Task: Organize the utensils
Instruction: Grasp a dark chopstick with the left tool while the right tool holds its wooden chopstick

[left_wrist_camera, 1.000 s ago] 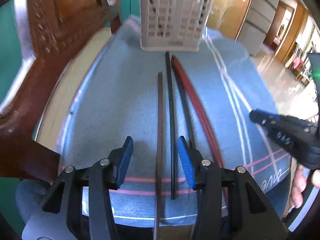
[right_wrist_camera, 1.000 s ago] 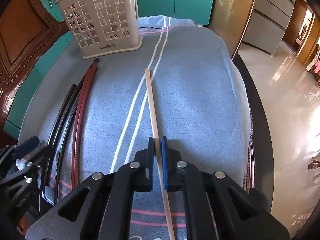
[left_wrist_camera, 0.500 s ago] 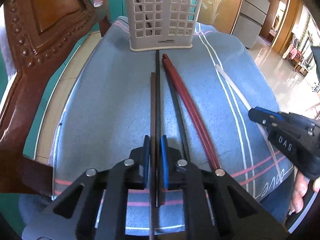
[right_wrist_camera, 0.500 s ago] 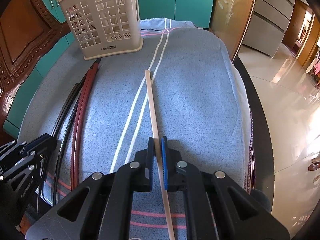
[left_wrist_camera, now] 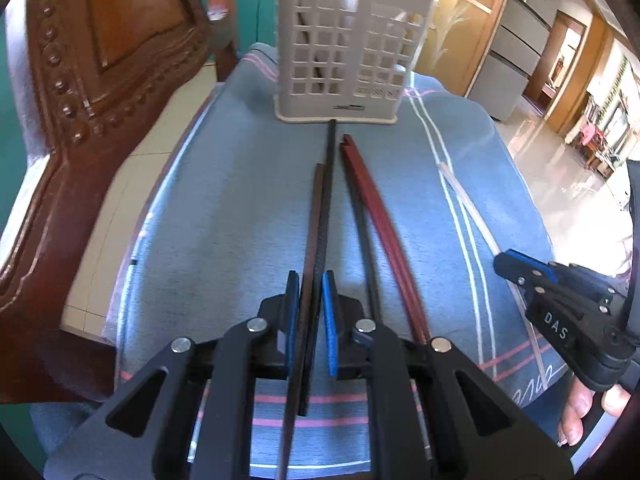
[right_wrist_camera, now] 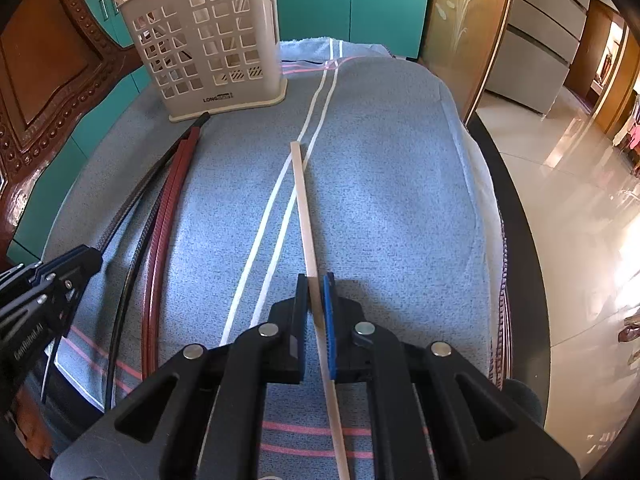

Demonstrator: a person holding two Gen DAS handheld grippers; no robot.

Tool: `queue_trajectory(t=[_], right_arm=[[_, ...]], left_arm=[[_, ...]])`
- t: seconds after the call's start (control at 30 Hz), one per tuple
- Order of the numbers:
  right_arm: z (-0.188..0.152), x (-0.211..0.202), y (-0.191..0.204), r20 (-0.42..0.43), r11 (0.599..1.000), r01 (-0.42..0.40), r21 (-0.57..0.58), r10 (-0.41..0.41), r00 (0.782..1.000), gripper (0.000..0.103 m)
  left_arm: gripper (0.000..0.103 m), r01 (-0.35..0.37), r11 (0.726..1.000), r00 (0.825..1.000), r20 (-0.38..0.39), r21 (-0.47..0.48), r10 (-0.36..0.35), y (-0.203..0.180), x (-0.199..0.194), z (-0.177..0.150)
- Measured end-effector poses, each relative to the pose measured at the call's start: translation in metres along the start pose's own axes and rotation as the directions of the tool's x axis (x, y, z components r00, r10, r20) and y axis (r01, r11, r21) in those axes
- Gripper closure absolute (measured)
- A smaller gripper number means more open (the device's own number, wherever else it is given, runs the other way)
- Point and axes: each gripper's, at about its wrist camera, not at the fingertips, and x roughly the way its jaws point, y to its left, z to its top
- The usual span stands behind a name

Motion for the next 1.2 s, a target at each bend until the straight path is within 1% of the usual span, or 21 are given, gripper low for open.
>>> queue_trajectory(t=[0.13,0.33,0.47,0.57,0.7,0.77,0.83,0.93,1.03,1.1,1.2], right_arm=[[-0.001,0.000,0.001,0.004,1.000,0.003,-0.007,-0.003,1.000,0.092],[0.000,0.000,0.002,0.005,1.000,0.004,-0.009,-0.003,1.000,0.092],[0.000,0.000,0.003,0.006,1.000,0.004,-0.009,-0.004,1.000,0.091],[-0.001,0.000,0.002,0.006,1.000,0.004,-0.009,-0.004,1.000,0.091],[-0.001,0.000,0.002,0.005,1.000,0.008,-0.007,-0.008,1.000,0.090],[-0.001,0.000,0.003,0.003,1.000,0.007,-0.010,-0.007,1.000,0.089],[-0.001,0.001,0.003,0.001,1.000,0.001,-0.008,-0.001,1.000,0.087],[0.000,0.001,0.002,0.000,1.000,-0.014,-0.006,0.014,1.000,0.082],[-0.001,0.000,0.004,0.004,1.000,-0.014,-0.018,0.014,1.000,0.077],[-0.002,0.000,0.006,0.007,1.000,-0.013,-0.025,0.013,1.000,0.075],[-0.002,0.000,0.007,0.009,0.999,-0.015,-0.032,0.016,1.000,0.074]], left_arm=[[0.090,-0.007,1.000,1.000,0.002,-0.014,0.007,0.005,-0.002,0.001],[0.090,0.004,1.000,1.000,0.009,0.000,-0.004,0.000,-0.005,0.000],[0.089,-0.018,1.000,1.000,0.002,-0.009,0.018,0.005,-0.002,0.000],[0.089,-0.046,0.999,0.999,-0.024,0.001,0.046,0.008,0.005,-0.002],[0.089,-0.020,1.000,0.999,-0.027,-0.019,0.019,0.015,0.005,-0.003],[0.089,0.008,0.999,1.000,-0.029,-0.046,-0.009,0.021,0.005,-0.002],[0.082,0.024,0.998,1.000,-0.015,-0.058,-0.025,0.026,0.005,-0.001],[0.081,0.019,0.998,1.000,-0.002,-0.060,-0.019,0.028,0.004,0.002],[0.081,0.009,0.998,1.000,-0.009,-0.059,-0.010,0.030,0.007,0.004],[0.081,0.002,0.998,1.000,-0.026,-0.063,-0.004,0.031,0.012,0.005],[0.081,-0.005,0.998,1.000,-0.021,-0.062,0.003,0.032,0.014,0.007]])
